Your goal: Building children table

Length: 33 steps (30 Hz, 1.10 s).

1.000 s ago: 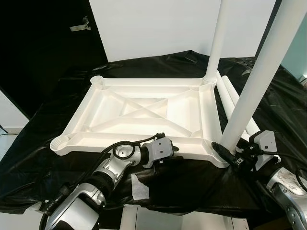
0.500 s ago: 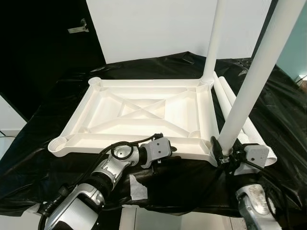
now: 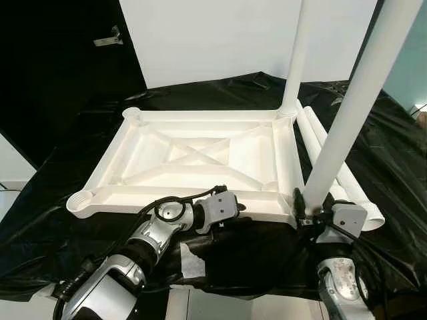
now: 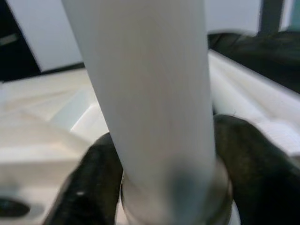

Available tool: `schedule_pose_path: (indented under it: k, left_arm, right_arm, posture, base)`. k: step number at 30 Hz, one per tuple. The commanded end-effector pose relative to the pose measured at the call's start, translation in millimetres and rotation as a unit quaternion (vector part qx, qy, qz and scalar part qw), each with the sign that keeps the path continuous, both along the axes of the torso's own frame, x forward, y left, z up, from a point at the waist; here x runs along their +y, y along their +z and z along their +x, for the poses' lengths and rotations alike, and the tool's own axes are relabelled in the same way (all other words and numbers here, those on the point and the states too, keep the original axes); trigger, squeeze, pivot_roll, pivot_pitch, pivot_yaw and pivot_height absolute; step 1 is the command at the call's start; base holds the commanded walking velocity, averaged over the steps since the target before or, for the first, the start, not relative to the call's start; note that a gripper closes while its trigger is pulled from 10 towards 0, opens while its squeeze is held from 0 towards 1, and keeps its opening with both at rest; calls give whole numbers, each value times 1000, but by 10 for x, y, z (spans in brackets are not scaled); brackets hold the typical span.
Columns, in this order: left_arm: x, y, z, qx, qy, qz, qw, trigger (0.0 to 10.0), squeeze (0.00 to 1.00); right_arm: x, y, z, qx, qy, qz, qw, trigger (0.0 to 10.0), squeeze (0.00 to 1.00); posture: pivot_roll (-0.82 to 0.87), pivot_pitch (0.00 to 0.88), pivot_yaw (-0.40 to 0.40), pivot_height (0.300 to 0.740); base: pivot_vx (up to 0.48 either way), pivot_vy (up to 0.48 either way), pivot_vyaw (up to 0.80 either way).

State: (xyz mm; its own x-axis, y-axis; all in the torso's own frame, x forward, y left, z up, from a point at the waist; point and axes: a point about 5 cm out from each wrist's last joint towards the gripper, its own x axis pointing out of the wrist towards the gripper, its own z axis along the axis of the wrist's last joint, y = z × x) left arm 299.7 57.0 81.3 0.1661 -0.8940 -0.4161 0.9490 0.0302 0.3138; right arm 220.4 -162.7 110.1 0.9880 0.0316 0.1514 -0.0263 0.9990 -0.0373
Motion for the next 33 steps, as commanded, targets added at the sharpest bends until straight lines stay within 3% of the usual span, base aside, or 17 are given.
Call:
schedule_pose_path:
  k: [1,7,8,10,11,14,15,16,17,18,19,20,23,24,27,28,33]
  left_arm:
    - [136,-407,-282,104,-81,102,986,10000,0]
    - [123,-390,-269,102,-82,101,986,10000,0]
    - [123,-390,-269,102,-82,101,986,10000,0]
    - [125,-386,-267,102,-81,101,986,10000,0]
    - [131,-387,-269,102,-81,101,986,10000,0]
    - [143,-390,-269,102,-80,102,986,10000,0]
    - [157,-393,-270,102,-79,104,986,10000,0]
    - [157,-393,-270,102,-79,104,986,10000,0]
    - [169,-396,-271,102,-77,105,986,10000,0]
    - [169,-396,-271,102,-77,105,986,10000,0]
    - [180,-400,-273,102,-76,105,986,10000,0]
    - [180,-400,-273,102,-76,105,986,10000,0]
    - [197,-409,-282,102,-73,106,986,10000,0]
    - [199,-410,-284,102,-73,106,986,10000,0]
    - [201,-412,-286,102,-73,106,986,10000,0]
    - [204,-415,-290,102,-73,107,986,10000,0]
    - [200,-411,-289,101,-74,108,986,10000,0]
  right_arm:
    - [-40,-58,-1,18,16,6,1000,10000,1000]
    - [-354,200,115,-8,108,-36,993,10000,1000]
    - [-354,200,115,-8,108,-36,993,10000,1000]
    - [-357,294,155,-6,176,-54,983,10000,1000]
    - [-336,319,155,0,213,-62,975,10000,0]
    - [-312,325,145,12,256,-74,964,10000,0]
    - [-303,325,140,24,294,-90,951,10000,0]
    - [-303,325,140,24,294,-90,951,10000,0]
    - [-301,321,137,36,323,-101,940,10000,0]
    - [-301,321,137,36,323,-101,940,10000,0]
    - [-311,315,148,50,355,-112,927,10000,0]
    - [-311,315,148,50,355,-112,927,10000,0]
    - [-344,304,189,78,405,-129,902,9765,0]
    - [-347,305,197,81,409,-130,899,3882,0]
    - [-363,310,218,86,414,-132,897,3882,0]
    - [-418,294,247,105,428,-153,885,0,0]
    - [-498,311,276,122,439,-163,875,0,0]
  posture:
    - [-207,43,79,740]
    - [-202,40,75,740]
    - [-202,40,75,740]
    - [-202,40,75,740]
    - [-202,40,75,740]
    - [-189,38,73,740]
    - [-183,37,72,740]
    - [-183,37,72,740]
    - [-179,36,71,740]
    - [-179,36,71,740]
    - [-168,36,68,740]
    - [-168,36,68,740]
    - [-162,34,66,740]
    - [-162,34,66,740]
    - [-156,32,66,740]
    - [-157,31,66,740]
    - [-158,31,63,740]
  base:
    - [0,0,0]
    - [0,0,0]
    - [0,0,0]
    - [0,0,0]
    - [0,0,0]
    - [0,0,0]
    - [0,0,0]
    - [0,0,0]
    - [0,0,0]
    - [0,0,0]
    - [0,0,0]
    - [0,0,0]
    - [0,0,0]
    - [0,0,0]
    - [0,0,0]
    - [0,0,0]
    - [0,0,0]
